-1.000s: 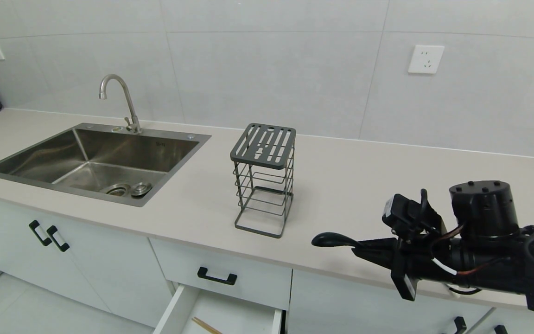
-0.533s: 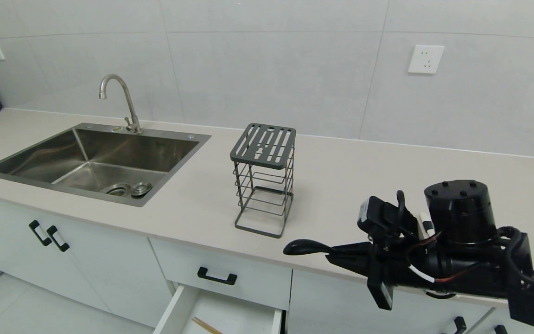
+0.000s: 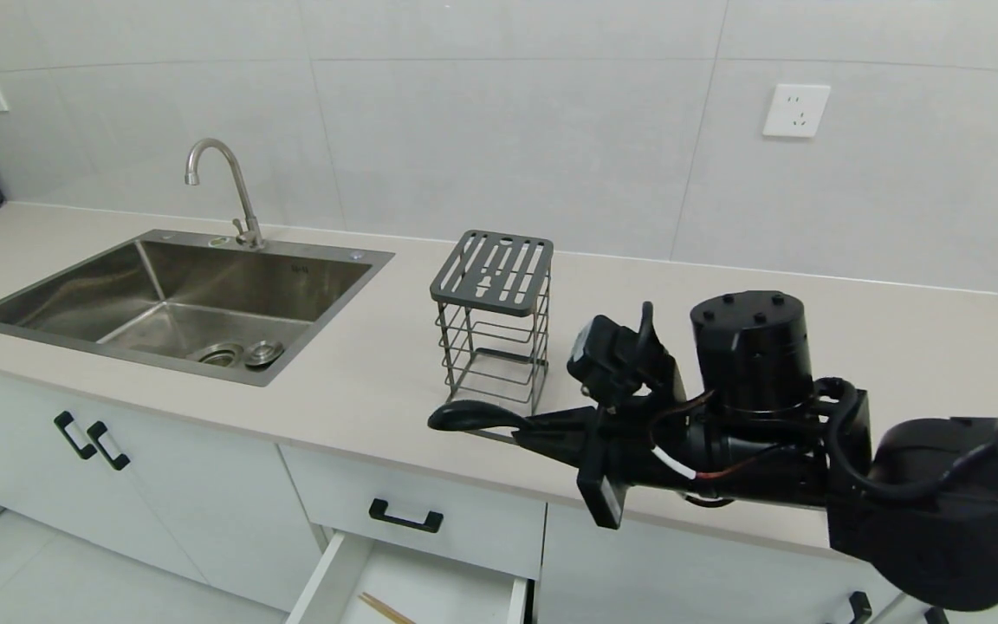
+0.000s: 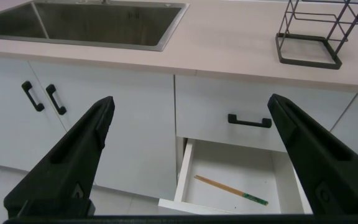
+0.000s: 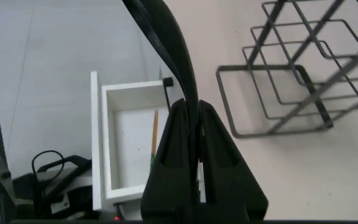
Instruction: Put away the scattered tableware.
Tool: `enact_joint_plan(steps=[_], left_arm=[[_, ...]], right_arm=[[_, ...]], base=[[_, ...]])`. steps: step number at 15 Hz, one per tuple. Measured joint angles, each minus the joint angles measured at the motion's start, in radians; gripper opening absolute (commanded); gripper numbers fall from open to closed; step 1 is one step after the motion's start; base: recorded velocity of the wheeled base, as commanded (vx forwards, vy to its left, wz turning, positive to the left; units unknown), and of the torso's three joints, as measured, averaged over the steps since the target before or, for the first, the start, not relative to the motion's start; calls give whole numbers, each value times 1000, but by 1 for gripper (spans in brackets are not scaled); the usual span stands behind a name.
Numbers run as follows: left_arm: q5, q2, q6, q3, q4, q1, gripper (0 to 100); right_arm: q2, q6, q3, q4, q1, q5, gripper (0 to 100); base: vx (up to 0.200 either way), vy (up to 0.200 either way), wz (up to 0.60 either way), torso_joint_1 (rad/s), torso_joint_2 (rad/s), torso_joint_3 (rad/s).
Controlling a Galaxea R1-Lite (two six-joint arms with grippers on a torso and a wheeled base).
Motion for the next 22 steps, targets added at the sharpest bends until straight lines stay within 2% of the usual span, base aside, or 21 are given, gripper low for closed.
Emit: enact_joint_plan(steps=[5,9,22], left_arm=[[0,0,0,0,0,0,100],[0,0,0,0,0,0,100],[0,0,0,0,0,0,100]], right_arm=[[27,29,40,-5,122,0,0],[70,190,13,-66,202,-82,0],[181,193,-100,-66,208,-87,0]], base=[[0,0,0,0,0,0],[0,0,0,0,0,0],[0,0,0,0,0,0]])
